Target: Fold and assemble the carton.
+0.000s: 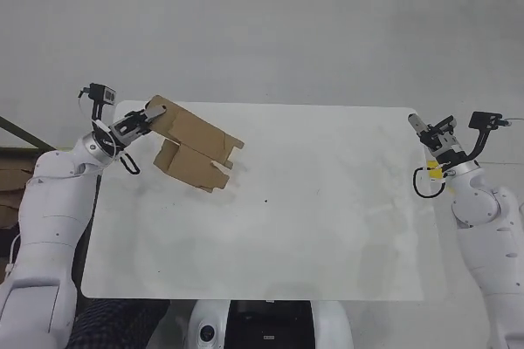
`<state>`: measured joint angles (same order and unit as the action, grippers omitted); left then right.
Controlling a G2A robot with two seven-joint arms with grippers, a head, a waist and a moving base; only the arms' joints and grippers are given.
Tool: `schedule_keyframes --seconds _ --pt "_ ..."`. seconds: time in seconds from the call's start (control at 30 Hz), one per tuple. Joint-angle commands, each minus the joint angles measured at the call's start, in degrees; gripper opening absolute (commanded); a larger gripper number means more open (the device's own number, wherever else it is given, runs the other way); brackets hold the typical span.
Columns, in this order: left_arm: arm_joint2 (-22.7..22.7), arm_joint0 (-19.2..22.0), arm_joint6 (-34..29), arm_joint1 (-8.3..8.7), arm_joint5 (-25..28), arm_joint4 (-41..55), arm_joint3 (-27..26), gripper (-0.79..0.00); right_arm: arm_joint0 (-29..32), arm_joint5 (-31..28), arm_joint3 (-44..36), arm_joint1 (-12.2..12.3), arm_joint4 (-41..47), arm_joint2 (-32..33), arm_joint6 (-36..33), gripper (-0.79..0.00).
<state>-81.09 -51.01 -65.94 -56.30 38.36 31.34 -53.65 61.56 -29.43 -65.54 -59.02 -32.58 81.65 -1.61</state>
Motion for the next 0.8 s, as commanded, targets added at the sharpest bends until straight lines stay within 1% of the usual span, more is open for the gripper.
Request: schedule_keyframes --seconds 0.0,0.27,0.53,0.77 --pt "1.4 0.4 -0.8 -0.24 -0.8 0.3 -0.9 -0.785 0.0 0.0 0.0 0.0 0.0 0.0 0.0 0.000" --pt "7.3 1.8 -1.3 -1.64 -3.2 -0.6 -4.5 -0.785 0.0 0.0 0.0 0.0 0.0 0.0 0.0 0.000" --pt "12.9 1.5 -1.0 -3.20 -5.6 0.2 -8.5 -0.785 0.0 0.0 0.0 0.0 0.0 0.0 0.0 0.000" --pt "15.8 1.4 -0.6 -4.09 -6.0 -0.3 -10.2 -0.785 0.0 0.0 0.0 0.0 0.0 0.0 0.0 0.000"
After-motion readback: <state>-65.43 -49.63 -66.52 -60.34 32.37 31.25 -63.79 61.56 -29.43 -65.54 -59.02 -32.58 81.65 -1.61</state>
